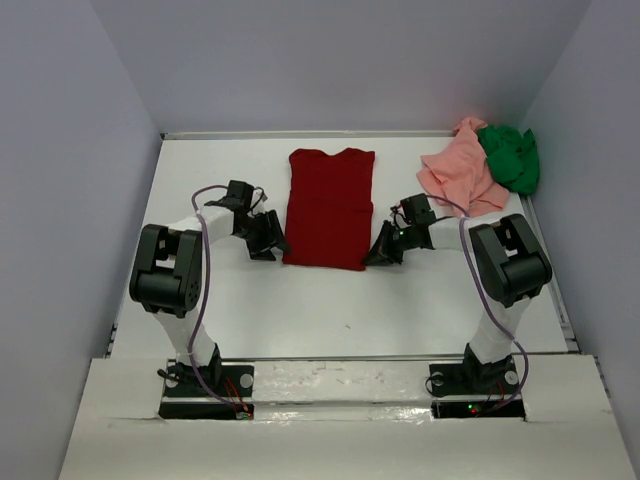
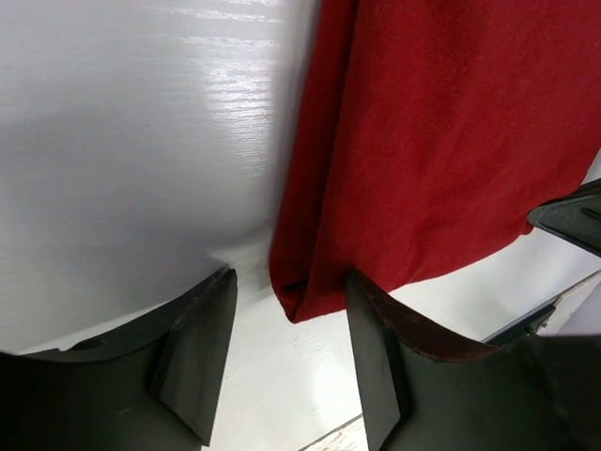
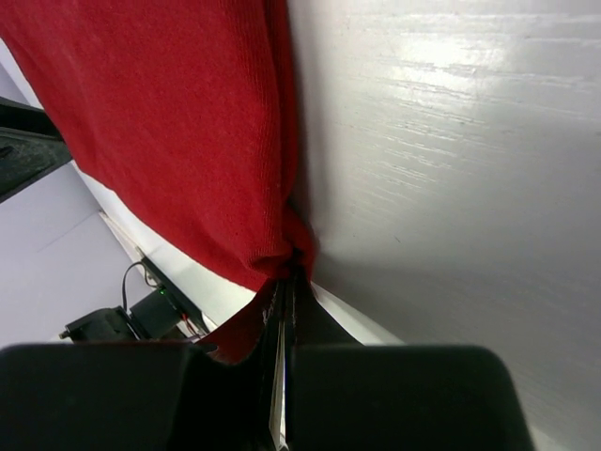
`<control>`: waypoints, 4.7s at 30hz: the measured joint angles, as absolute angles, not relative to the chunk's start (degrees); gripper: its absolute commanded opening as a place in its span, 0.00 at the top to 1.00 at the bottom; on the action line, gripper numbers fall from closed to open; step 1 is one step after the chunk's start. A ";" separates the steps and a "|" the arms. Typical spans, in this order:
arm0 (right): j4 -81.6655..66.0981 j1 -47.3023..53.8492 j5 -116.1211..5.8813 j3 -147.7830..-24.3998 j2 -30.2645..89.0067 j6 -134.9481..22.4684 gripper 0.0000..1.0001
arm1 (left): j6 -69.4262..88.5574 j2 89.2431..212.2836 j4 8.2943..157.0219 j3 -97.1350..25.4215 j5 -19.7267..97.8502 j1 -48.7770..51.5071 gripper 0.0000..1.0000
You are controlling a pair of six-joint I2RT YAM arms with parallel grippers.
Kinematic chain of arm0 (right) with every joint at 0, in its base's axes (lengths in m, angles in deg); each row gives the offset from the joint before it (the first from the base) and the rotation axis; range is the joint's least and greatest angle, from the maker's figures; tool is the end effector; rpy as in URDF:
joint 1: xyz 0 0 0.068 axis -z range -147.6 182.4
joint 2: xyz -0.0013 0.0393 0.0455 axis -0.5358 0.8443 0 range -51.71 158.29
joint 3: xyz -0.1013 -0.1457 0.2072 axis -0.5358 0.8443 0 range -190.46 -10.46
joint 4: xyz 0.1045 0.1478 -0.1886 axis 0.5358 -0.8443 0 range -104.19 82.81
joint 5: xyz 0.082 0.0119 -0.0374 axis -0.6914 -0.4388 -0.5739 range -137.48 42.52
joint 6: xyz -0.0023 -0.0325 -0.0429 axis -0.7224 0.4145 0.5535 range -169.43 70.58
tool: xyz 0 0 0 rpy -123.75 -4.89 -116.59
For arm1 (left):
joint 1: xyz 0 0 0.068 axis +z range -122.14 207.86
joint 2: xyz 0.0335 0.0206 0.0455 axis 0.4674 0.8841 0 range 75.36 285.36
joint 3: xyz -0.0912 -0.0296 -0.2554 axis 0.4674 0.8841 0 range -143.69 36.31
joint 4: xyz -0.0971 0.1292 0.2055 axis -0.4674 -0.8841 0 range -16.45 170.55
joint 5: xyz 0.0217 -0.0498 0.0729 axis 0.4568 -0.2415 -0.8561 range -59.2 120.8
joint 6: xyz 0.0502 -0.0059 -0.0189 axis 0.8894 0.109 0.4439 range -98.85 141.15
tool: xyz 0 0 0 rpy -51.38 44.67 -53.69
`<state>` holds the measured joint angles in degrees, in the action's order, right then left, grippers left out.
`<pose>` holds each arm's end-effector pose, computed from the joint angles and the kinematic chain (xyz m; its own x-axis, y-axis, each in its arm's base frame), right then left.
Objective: Fold and stack the t-shirts
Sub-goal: Grab one side of the 2/3 rectangular tshirt with both arms, then fold the long partially folded tshirt into a neat square
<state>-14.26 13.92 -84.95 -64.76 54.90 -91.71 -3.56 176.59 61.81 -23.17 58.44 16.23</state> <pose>0.3201 0.1298 0.1214 -0.9708 0.2385 -0.0246 0.1455 0.6677 0.7300 0.3357 -0.0859 0.1621 -0.9426 -0.1840 -0.2787 0.0093 0.8198 -0.5726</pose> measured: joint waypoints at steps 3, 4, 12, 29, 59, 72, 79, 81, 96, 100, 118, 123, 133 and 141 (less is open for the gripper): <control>-14.46 13.92 -84.87 -65.00 54.94 -91.42 1.00 | -3.91 177.59 62.25 -23.02 59.09 15.55 0.43; -14.52 13.92 -84.84 -65.07 54.96 -91.36 1.00 | -4.20 177.81 62.34 -22.93 59.75 15.42 0.44; -15.22 13.92 -84.84 -65.92 55.49 -90.66 1.00 | -4.90 179.67 63.74 -22.93 62.77 13.93 0.70; -22.89 13.92 -83.75 -68.06 55.27 -87.38 1.00 | -7.08 177.48 66.58 -18.54 63.53 13.28 1.00; -37.36 10.90 -79.69 -35.34 7.23 -87.88 1.00 | -40.13 138.32 74.84 15.10 52.30 -17.61 1.00; -47.39 10.90 -77.00 -45.64 5.24 -87.16 1.00 | -42.93 138.27 62.21 -0.18 44.49 -20.43 1.00; -50.87 10.90 -76.04 -55.69 7.71 -86.35 1.00 | -41.68 138.27 54.32 -8.72 40.95 -17.91 1.00; -51.68 10.90 -75.77 -57.85 8.63 -86.22 1.00 | -41.00 138.27 52.30 -9.73 40.43 -16.43 1.00; -53.51 10.82 -75.12 -72.30 21.04 -83.27 1.00 | -32.55 140.44 44.65 -17.84 40.38 -3.18 1.00; -53.73 10.64 -74.88 -76.54 24.91 -82.11 1.00 | -29.90 144.00 44.30 -21.20 40.69 -1.19 1.00; -54.48 12.11 -74.94 -89.39 40.36 -78.29 1.00 | -20.35 160.30 44.35 -31.70 44.30 6.28 1.00; -54.45 13.59 -75.34 -92.32 43.18 -77.61 1.00 | -18.12 164.72 44.02 -36.94 45.11 8.01 1.00; -54.45 15.67 -76.28 -96.85 48.80 -76.84 1.00 | -15.19 172.78 43.12 -44.57 46.29 9.38 1.00; -54.54 17.85 -76.45 -100.04 52.21 -76.17 1.00 | -13.57 180.78 41.99 -54.40 47.07 9.73 1.00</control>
<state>-54.54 17.85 -76.45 -100.04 52.21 -76.17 -13.57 180.78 41.99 -54.40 47.07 9.73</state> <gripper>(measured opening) 0.012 0.062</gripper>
